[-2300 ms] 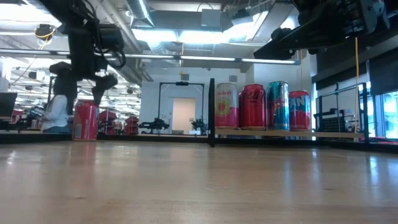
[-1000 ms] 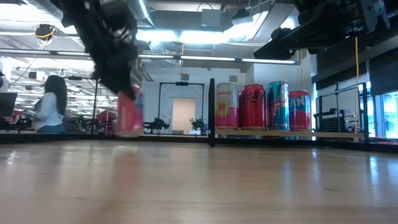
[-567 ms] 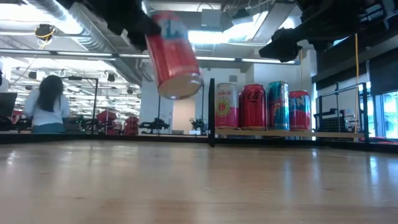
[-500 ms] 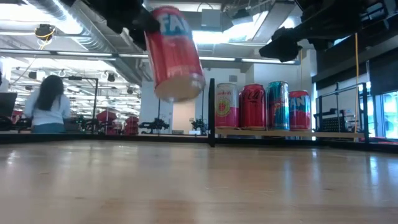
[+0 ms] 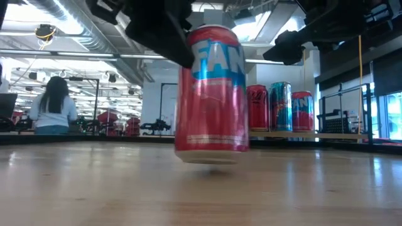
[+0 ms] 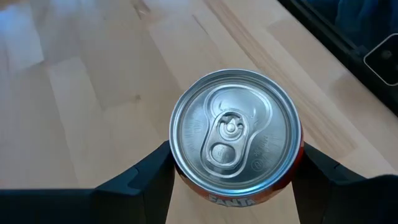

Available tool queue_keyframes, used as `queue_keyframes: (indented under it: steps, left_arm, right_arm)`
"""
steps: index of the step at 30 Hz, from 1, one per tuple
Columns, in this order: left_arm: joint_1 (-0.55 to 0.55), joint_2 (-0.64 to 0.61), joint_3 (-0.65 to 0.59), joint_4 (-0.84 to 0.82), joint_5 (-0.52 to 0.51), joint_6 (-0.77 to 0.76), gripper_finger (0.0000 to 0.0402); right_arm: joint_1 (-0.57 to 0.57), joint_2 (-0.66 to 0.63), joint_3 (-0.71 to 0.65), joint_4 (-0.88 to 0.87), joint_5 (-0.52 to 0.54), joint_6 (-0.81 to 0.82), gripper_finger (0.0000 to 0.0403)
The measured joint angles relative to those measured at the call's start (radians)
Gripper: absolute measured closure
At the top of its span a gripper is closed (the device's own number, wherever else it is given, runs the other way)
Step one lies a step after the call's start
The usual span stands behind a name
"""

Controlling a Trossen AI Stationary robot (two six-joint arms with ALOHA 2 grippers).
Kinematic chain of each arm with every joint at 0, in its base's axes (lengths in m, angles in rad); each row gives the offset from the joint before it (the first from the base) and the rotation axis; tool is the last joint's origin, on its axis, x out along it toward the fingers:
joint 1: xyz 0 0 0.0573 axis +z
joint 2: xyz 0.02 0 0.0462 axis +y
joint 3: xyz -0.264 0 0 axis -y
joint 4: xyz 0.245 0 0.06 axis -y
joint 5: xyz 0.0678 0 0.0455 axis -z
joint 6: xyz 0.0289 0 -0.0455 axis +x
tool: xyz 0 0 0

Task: Place canned beverage on shelf
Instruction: Put the red soda can on the shelf aligned with the other red soda can

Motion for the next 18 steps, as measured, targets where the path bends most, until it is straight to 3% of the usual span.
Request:
queue_keyframes:
  steps: [5,18]
  left_arm:
    - [-0.019,0.022,0.014,-0.005,-0.060,0.004,0.0176]
    - [-0.069,-0.012,0.013,-0.013,-0.193,0.045,0.0083]
  right_arm:
    - [0.000,0.000,0.000,-0.005,0.000,0.004,0.0063]
    - [0.000,0.000,0.000,0.025,0.008,0.033,0.0063]
